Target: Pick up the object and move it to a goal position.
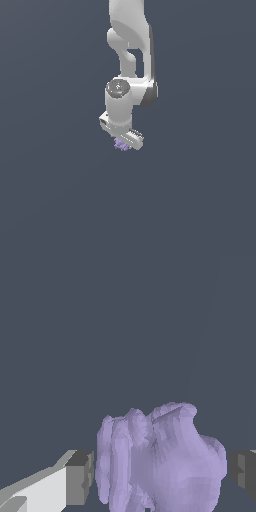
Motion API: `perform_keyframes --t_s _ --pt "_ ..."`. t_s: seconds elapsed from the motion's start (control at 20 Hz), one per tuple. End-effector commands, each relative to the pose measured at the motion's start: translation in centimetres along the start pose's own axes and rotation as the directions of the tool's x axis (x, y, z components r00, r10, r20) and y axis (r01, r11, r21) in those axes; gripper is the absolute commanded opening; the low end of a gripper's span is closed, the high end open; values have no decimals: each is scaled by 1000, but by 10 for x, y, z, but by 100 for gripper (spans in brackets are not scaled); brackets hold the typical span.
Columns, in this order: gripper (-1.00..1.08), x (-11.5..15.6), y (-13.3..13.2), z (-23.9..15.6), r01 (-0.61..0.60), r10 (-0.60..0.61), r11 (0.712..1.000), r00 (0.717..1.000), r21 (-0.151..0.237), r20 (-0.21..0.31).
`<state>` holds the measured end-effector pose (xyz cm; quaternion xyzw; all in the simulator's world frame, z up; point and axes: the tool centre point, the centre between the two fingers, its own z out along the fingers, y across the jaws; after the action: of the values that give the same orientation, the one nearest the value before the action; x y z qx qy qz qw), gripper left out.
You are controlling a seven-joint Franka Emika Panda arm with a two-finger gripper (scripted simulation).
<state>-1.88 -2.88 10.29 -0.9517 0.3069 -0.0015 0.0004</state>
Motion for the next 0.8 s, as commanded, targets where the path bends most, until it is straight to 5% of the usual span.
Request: perform_keyframes --t_s 0.0,0.75 --pt "-100 -2 9 -21 0 0 1000 1000 1 0" --pt "-100 -13 73 -183 1 -1 1000 1000 1 2"
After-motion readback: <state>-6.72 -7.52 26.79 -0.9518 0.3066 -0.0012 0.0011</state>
